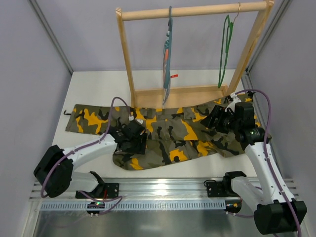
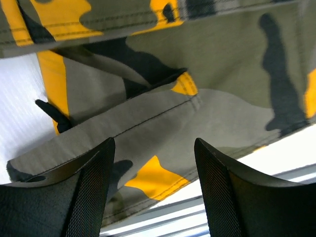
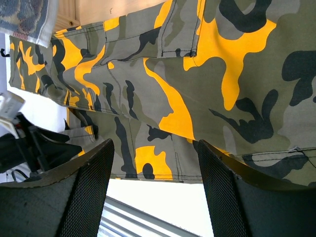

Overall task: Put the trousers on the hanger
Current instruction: Fold the trousers

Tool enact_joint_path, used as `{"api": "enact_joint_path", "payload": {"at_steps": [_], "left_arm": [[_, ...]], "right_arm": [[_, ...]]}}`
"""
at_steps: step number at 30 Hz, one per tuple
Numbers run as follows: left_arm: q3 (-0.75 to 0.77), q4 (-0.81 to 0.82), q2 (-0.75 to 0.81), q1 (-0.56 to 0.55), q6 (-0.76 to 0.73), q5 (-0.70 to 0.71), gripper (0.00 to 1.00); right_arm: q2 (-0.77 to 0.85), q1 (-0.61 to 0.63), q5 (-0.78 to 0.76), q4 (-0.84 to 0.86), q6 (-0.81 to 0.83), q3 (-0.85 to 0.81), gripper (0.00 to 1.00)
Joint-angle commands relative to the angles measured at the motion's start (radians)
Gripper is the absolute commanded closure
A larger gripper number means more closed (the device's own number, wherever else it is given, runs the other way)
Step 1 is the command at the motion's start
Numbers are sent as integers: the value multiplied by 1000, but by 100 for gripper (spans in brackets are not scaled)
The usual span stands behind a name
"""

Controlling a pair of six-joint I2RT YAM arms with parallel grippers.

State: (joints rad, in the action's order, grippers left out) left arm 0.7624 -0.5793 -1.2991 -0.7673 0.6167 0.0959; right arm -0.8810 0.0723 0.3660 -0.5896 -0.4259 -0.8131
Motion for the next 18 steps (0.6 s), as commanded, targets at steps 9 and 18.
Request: {"api": "enact_joint_path", "payload": {"at_steps": [9,18], "left_arm": [[1,-49,-77,-27,87,151,85],[141,-278,145,-26,250,246,100]], "right_arm": [[63,6,-44,-13,-7,-57,29],[93,6,-511,-193,-264,-75,29]]}}
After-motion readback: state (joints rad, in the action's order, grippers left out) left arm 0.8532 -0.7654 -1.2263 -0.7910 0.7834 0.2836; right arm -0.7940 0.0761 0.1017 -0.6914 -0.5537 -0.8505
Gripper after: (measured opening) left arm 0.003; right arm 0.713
